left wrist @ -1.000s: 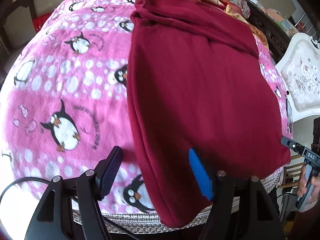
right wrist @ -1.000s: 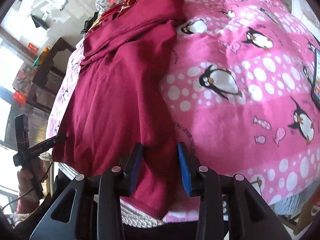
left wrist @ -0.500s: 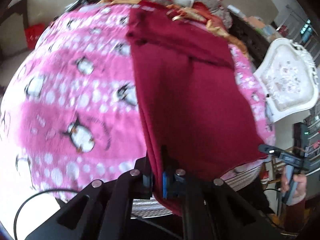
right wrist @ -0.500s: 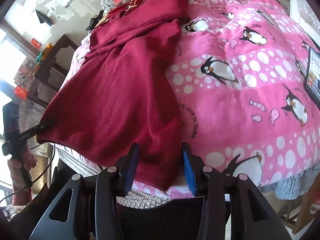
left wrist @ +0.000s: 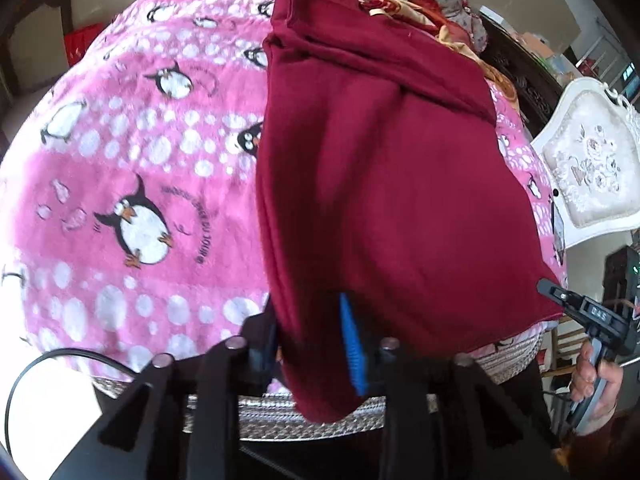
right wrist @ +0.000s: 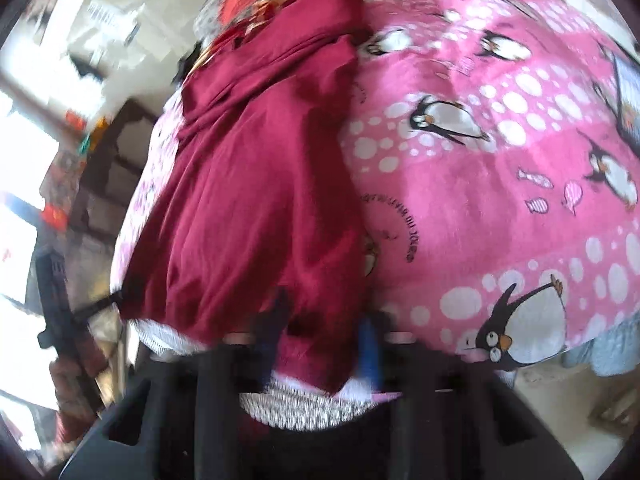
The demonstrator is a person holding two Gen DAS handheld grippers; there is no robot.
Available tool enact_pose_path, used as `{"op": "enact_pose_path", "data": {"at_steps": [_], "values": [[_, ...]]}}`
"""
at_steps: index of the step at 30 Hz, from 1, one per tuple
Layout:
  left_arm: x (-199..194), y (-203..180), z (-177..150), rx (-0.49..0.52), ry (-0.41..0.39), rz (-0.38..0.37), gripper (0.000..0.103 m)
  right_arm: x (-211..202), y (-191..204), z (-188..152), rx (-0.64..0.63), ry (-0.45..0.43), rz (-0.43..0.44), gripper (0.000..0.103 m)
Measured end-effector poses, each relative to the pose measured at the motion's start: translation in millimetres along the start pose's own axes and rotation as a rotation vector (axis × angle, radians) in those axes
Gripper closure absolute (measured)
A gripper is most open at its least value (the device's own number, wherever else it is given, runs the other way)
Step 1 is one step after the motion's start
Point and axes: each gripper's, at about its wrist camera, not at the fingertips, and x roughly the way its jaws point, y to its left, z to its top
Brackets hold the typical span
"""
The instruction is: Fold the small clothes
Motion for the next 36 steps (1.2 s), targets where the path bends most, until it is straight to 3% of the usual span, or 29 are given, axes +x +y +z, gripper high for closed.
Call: {"op": "enact_pose_path", "data": {"at_steps": [1,4,7,10,13,15,16,17,23,28,36], "values": [[1,-1,0,0.003,0.002,0.007,0.073,-6,2,-1,-0.009,-0.025,-0.006,0.103],[-7,-10,-1,0.056,-0.014,0.007,0.089,-46,22,-4,-0.089,-0.149,-0.007,0.103],[-23,-19,-4,0.112,-0.048,0.005,0.09,-79,53,-11,-0.219,-0.212,-0.032,0.103],[-26,-20,-3,0.127,-0.051,0.018,0.09,-68,60,-18,-0.28,-0.152,-0.119,0.103],[-20,-14,-4,0.106,-0.032,0.022,0.09,-40,41,-23,-0.227,-0.072,-0.205,0.103],[-18,-8,-6,0.08,-0.026,0.025,0.086,-37,25,-26,-0.163,-0.037,-0.178,0.103],[-17,-5,-6,0.061,-0.021,0.018,0.078,-39,19,-27,-0.139,-0.041,-0.151,0.103],[-16,-1,-7,0.047,-0.017,0.014,0.069,-41,16,-28,-0.13,-0.05,-0.136,0.094],[-10,6,-3,-0.033,-0.041,-0.008,0.047,-40,17,-20,-0.17,-0.068,-0.111,0.084],[7,0,-6,-0.053,-0.006,-0.005,0.045,-18,12,-12,-0.148,-0.021,-0.067,0.084],[11,-11,-7,-0.025,-0.007,0.047,0.04,-11,-5,-10,-0.081,-0.034,0.116,0.082]]}}
